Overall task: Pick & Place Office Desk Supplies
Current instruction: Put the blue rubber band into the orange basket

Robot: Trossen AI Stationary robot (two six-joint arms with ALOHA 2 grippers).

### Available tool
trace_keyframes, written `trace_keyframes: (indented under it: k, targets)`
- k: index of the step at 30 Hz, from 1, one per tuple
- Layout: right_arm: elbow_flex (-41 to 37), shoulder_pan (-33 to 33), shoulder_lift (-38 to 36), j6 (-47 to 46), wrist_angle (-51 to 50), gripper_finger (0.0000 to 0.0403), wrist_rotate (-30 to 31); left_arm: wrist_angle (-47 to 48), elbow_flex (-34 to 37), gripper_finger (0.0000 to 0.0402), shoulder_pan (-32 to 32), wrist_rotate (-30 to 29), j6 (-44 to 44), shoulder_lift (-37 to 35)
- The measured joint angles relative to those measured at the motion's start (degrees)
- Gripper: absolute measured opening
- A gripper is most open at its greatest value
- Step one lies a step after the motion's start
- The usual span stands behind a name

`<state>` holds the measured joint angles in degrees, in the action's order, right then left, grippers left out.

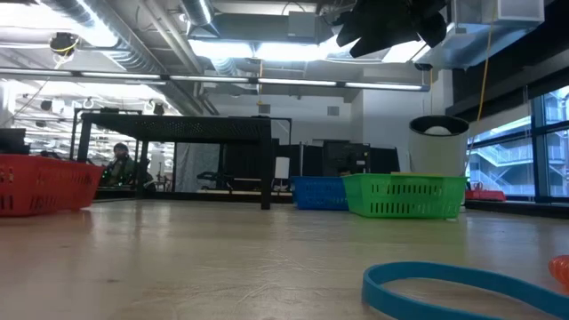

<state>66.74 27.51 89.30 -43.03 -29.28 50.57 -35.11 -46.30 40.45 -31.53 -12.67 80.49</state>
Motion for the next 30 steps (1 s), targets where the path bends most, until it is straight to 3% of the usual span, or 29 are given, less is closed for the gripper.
trace_keyframes:
  k: [5,11,13,20,26,30]
  targets:
    - [0.0,0.0,0.0,0.0,0.0,0.0178,0.0,7.0,0.0,0.0002,0.2,-6.5,3.3,0.0]
    - [0.0,0.1,1.5,-1.2,0.0,0.0177,-0.4,29.9,0.0,0.0002,3.5,-30.3,17.0,-3.9]
    - [0.0,0.1,2.7,-1.1,-0.1,0.0177,-0.4,38.4,0.0,0.0002,4.6,-33.1,24.6,-6.4]
    - [0.0,-0.7,6.2,0.2,0.1,0.0177,-0.5,69.5,0.0,0.0002,7.4,-27.6,55.0,-12.1]
    - [0.0,-1.5,6.1,-0.3,0.7,0.0177,-0.5,96.9,0.0,0.0002,7.8,-17.7,87.2,-10.2]
    - [0.0,-1.6,6.1,-0.2,0.9,0.0177,-0.5,110.3,0.0,0.0002,7.8,-12.6,104.1,-7.0]
